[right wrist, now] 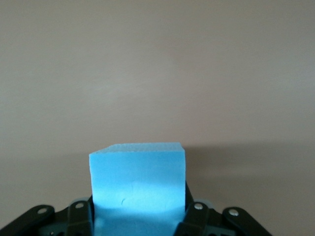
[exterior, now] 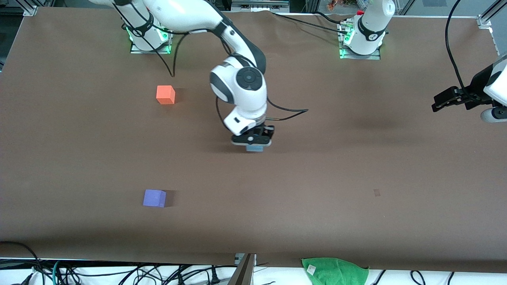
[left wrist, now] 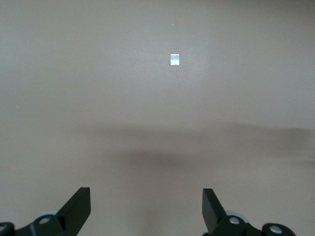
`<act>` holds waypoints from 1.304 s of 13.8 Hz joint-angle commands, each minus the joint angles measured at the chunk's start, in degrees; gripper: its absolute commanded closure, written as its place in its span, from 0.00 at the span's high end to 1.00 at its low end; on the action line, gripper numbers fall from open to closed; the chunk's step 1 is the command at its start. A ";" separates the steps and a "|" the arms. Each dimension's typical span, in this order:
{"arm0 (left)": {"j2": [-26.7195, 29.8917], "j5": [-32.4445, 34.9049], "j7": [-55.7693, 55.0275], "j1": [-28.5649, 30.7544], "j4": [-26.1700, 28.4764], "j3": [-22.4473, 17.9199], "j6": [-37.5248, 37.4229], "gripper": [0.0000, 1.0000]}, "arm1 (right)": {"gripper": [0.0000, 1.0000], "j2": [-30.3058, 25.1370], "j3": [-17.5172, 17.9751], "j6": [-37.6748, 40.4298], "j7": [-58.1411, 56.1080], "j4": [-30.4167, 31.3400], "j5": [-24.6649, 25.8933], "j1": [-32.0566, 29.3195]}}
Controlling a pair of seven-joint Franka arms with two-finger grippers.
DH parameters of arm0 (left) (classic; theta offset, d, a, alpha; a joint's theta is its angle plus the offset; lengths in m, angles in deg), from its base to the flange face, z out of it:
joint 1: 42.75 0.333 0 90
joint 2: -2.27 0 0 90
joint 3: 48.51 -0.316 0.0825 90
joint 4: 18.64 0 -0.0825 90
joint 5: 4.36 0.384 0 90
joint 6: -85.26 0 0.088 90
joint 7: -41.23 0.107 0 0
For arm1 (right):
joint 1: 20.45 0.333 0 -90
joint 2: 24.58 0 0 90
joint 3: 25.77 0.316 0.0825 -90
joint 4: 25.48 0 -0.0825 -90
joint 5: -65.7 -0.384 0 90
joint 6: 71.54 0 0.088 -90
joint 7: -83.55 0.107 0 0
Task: Place blue block between orange and purple blocks
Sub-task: 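Carry the blue block with the right gripper between orange and purple blocks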
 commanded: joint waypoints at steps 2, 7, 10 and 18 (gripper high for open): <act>-0.14 1.05 -0.48 1.05 -1.33 0.17 -0.31 1.00 | 0.26 -8.11 0.56 5.03 -8.28 6.20 -4.13 -6.26; -0.23 1.05 -0.39 1.05 -1.42 0.17 -0.22 1.00 | 0.26 -18.39 -5.05 6.88 -18.55 18.93 -4.39 -9.43; -0.14 1.06 -0.30 1.23 -1.42 0.08 -0.31 1.00 | 0.26 -23.05 -10.59 5.57 -20.94 26.06 -4.57 -9.43; -0.32 2.37 -0.13 1.23 -1.42 0.35 -0.40 1.00 | 0.26 -29.22 -16.67 -12.95 -30.18 47.50 -6.50 -9.43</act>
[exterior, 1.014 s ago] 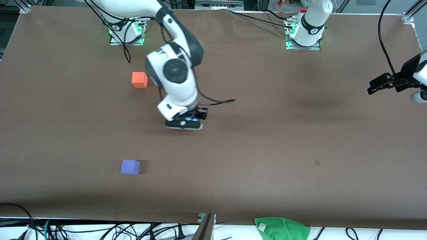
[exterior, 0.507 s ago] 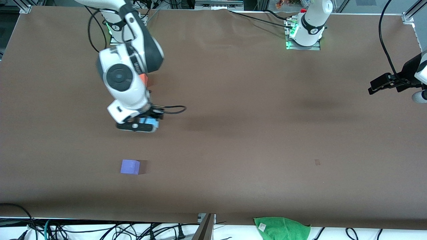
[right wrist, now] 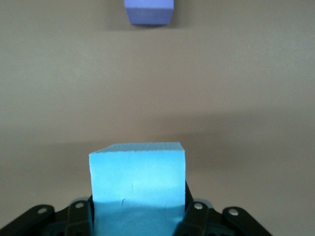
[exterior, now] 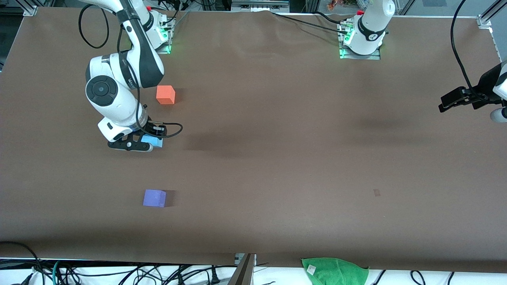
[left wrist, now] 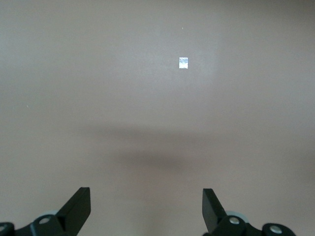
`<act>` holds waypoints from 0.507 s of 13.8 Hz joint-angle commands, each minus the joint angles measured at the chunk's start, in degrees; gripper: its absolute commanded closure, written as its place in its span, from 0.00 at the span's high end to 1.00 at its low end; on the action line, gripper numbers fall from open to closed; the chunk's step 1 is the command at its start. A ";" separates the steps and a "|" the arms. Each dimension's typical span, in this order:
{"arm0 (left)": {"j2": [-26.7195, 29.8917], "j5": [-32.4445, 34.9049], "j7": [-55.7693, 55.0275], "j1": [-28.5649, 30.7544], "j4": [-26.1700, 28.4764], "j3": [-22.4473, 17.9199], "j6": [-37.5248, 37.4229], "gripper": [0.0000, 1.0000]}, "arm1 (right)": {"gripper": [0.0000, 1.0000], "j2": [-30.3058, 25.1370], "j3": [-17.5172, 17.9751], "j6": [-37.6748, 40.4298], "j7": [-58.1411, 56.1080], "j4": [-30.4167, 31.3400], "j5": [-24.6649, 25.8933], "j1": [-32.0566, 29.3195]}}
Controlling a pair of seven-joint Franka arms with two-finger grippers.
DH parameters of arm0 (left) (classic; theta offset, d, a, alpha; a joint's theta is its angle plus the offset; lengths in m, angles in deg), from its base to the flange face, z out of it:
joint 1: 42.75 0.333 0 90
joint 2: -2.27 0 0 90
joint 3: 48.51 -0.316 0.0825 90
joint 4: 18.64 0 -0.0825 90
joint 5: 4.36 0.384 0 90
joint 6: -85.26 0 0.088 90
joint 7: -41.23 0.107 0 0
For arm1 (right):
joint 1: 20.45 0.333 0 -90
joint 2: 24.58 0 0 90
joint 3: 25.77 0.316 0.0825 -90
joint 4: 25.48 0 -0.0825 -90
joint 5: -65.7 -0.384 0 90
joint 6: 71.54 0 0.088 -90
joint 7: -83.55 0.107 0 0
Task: Place blue block between orange and purple blocks
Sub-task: 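Carry the blue block with the right gripper between orange and purple blocks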
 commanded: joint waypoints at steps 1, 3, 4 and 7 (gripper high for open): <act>-0.67 2.49 -0.22 0.17 -1.12 0.78 -0.48 1.00 | 0.26 -3.40 -0.58 -8.77 -3.19 9.53 -1.01 0.54; -0.76 3.03 -0.22 0.08 -1.12 0.87 -0.48 1.00 | 0.26 -2.70 -0.58 -14.48 -4.96 12.71 -1.01 0.54; -0.76 3.03 -0.22 0.08 -1.12 0.87 -0.48 1.00 | 0.26 -2.00 -0.58 -17.12 -4.96 13.94 -1.01 0.54; -0.76 3.11 -0.22 -0.01 -1.12 0.87 -0.39 1.00 | 0.26 0.46 -0.58 -23.20 -7.15 15.97 -1.01 0.54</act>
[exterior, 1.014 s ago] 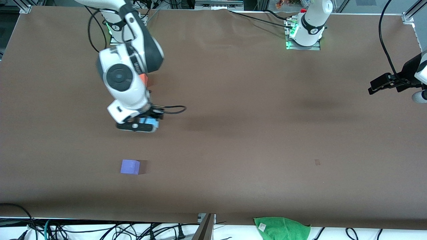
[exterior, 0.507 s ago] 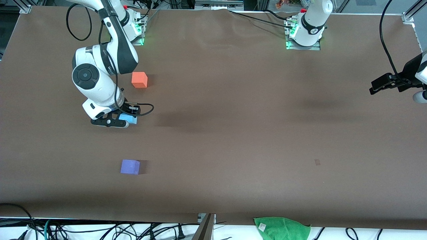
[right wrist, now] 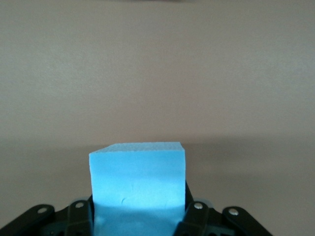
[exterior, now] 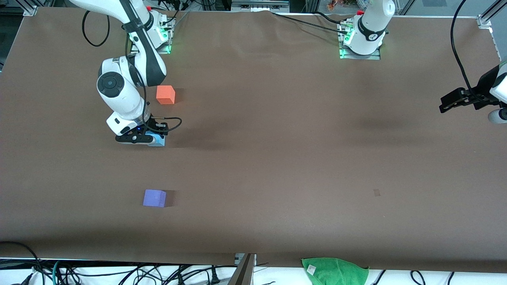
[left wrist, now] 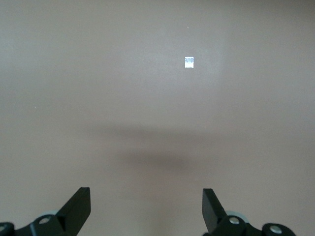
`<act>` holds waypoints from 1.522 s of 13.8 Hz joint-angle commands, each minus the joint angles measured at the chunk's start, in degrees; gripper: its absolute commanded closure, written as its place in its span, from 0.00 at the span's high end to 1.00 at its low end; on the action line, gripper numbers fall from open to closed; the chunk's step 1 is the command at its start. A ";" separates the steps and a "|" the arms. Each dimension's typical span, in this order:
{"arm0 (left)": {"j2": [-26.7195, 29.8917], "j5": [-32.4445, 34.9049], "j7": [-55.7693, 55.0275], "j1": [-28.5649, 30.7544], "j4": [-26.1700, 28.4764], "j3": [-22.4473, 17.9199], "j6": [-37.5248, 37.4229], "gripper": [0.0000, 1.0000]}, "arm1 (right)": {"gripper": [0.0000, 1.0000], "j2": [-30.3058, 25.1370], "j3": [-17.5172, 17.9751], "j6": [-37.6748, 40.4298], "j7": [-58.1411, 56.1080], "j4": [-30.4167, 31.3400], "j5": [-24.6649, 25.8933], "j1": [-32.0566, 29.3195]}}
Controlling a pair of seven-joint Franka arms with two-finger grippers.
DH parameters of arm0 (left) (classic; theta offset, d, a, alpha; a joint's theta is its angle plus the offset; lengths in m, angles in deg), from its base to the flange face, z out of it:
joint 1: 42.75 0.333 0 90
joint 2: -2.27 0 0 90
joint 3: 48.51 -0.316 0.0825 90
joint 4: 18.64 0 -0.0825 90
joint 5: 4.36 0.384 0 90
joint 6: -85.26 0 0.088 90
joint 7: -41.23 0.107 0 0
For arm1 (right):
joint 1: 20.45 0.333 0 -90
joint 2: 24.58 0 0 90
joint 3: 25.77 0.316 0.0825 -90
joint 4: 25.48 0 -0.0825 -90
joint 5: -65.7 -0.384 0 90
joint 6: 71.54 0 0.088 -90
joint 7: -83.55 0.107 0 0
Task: Place blue block between orange and purple blocks
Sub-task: 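Carry the blue block with the right gripper between orange and purple blocks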
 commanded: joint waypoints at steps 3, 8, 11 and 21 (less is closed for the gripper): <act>-0.47 1.27 -0.22 0.01 -1.12 0.42 -0.39 1.00 | 0.26 2.35 -0.37 -6.39 -3.57 2.57 -0.99 0.47; -0.47 1.27 -0.22 0.01 -1.12 0.42 -0.39 1.00 | 0.26 5.52 -0.28 -11.06 -4.27 3.02 -0.99 0.38; -0.47 1.27 -0.31 0.01 -1.12 0.42 -0.39 1.00 | 0.26 7.01 -0.11 -12.38 -4.36 3.02 -0.99 0.47; -0.47 1.27 -0.39 -0.08 -1.12 0.42 -0.48 1.00 | 1.00 6.85 0.24 -11.43 -5.33 1.88 -0.90 0.47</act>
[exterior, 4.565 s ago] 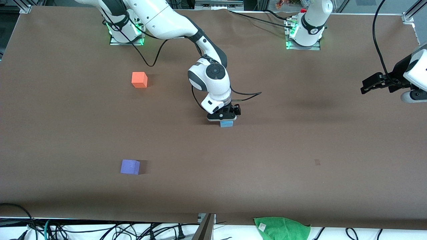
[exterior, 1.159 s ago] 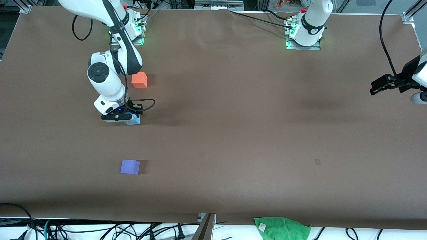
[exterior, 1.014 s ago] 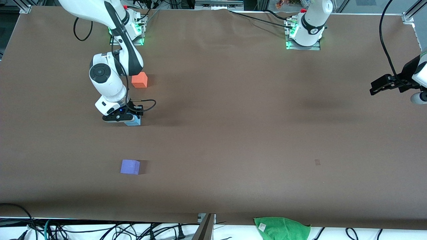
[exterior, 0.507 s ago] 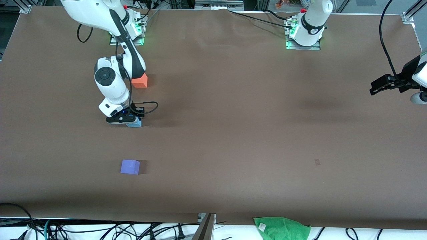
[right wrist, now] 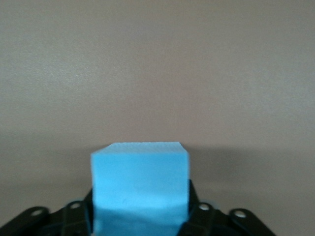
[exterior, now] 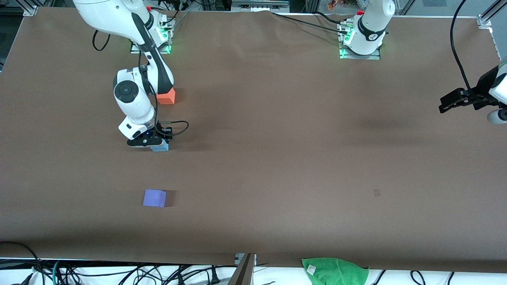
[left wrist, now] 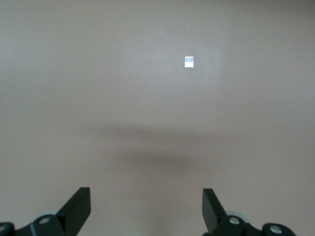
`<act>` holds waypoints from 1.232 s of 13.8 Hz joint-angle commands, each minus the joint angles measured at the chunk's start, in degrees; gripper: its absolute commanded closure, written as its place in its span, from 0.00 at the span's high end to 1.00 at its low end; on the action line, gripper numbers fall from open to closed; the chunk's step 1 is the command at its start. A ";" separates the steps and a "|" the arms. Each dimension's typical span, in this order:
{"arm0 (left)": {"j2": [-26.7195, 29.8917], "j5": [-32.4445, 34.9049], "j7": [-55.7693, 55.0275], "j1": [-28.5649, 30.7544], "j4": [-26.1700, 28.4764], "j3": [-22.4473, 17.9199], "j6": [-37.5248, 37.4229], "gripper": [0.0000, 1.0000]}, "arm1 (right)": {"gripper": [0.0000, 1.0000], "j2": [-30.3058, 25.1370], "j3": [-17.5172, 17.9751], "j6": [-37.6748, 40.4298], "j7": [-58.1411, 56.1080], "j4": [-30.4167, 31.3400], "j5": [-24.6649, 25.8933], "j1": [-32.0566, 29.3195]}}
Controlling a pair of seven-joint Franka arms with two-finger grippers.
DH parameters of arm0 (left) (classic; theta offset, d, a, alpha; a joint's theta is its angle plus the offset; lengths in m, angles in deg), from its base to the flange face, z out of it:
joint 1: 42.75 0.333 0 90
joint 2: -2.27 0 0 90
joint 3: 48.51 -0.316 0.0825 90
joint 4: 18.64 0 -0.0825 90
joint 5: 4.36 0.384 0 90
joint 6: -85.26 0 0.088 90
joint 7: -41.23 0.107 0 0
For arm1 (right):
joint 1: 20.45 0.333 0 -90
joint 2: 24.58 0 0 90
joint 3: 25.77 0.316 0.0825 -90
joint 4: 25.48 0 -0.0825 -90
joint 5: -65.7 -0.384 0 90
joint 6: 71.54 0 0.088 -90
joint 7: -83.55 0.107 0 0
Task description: Place blue block between orange and purple blocks
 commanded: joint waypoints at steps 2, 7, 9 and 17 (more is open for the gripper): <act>-0.38 1.26 -0.39 0.02 -1.12 0.35 -0.48 1.00 | 1.00 -2.89 0.07 5.59 -1.71 -2.12 -0.90 0.28; -0.38 1.26 -0.39 -0.07 -1.12 0.35 -0.48 1.00 | 1.00 -6.14 -1.50 26.84 -6.80 -14.13 -0.90 0.28; -0.38 1.35 -0.39 0.02 -1.12 0.35 -0.48 1.00 | 1.00 -6.50 -2.91 38.87 -8.82 -22.21 -0.90 0.28; -0.38 1.26 -0.39 0.02 -1.12 0.35 -0.48 1.00 | 1.00 -6.41 -7.65 67.56 -14.27 -42.63 -0.90 0.20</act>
